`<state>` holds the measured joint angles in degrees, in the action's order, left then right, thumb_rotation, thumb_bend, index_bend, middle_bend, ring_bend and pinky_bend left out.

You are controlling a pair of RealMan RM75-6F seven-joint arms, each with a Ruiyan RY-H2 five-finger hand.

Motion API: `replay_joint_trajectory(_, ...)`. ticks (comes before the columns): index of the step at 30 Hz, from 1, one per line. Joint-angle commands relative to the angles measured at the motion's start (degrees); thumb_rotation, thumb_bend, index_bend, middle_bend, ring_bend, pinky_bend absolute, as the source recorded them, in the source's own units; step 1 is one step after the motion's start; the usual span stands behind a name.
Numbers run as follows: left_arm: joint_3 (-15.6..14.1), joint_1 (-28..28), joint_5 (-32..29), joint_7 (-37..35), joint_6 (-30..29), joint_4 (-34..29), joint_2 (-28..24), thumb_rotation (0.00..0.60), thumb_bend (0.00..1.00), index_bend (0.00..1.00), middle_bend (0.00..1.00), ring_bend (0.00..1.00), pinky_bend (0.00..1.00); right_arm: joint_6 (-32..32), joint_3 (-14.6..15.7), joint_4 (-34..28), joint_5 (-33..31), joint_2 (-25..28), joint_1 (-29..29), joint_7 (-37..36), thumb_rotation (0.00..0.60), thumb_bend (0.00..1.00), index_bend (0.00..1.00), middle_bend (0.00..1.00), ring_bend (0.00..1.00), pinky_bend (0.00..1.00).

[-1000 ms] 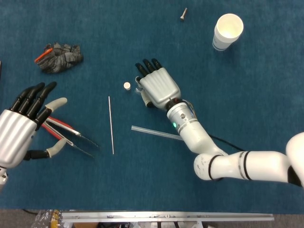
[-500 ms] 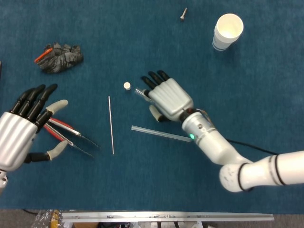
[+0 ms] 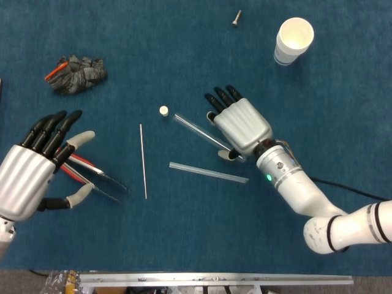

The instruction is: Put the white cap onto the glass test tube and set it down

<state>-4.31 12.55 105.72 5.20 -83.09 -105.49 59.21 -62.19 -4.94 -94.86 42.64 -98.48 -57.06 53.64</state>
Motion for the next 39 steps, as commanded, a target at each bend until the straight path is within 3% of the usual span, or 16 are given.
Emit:
replay_joint_trajectory(1,0.0,0.1,0.3,0.1,0.1,0.0,0.2,0.360,0.26,0.17,0.00,0.00,0.01,-0.5,0.0,1.1,-0.9,-1.6,-0.1,1.0,0.524,0.11,0.39,0.10,0.00,0.10)
replay_joint_trajectory(3,0.0,0.1,0.5,0.2,0.1,-0.1,0.2,0.361,0.26,0.17,0.00,0.00,0.01,-1.1,0.0,2.1,-1.1,-3.0,-0.3,1.9,0.565,0.11,0.39,0.10,0.00,0.10)
replay_joint_trajectory(8,-0.1,0.0,0.7,0.0,-0.1,0.0,0.2,0.358,0.26,0.17,0.00,0.00,0.01,-2.5,-0.2,3.7,-2.2,-5.6,-0.5,3.9,0.597,0.11,0.42,0.10,0.00,0.10)
replay_joint_trajectory(17,-0.2,0.2,1.0,-0.9,0.1,0.7,0.3,0.360,0.26,0.17,0.00,0.00,0.01,-4.5,-0.5,5.2,-2.4,-7.8,-0.3,6.2,0.600,0.08,0.42,0.10,0.00,0.10)
replay_joint_trajectory(20,-0.1,0.3,1.0,-1.0,0.0,0.9,0.2,0.360,0.26,0.17,0.00,0.00,0.01,-5.1,-1.1,5.8,-2.3,-8.5,-0.4,7.0,0.584,0.02,0.42,0.12,0.00,0.10)
replay_joint_trajectory(26,-0.2,0.2,1.2,-1.2,-0.3,1.0,0.0,0.360,0.26,0.17,0.00,0.00,0.01,-5.8,-2.4,6.7,-1.9,-9.9,-0.2,7.1,0.480,0.00,0.51,0.16,0.00,0.13)
replay_joint_trajectory(39,-0.3,0.4,1.7,-2.3,-0.4,1.6,0.1,0.361,0.26,0.17,0.00,0.00,0.01,-6.8,-3.2,9.4,-3.9,-12.8,-0.2,11.0,0.479,0.00,0.53,0.16,0.01,0.14)
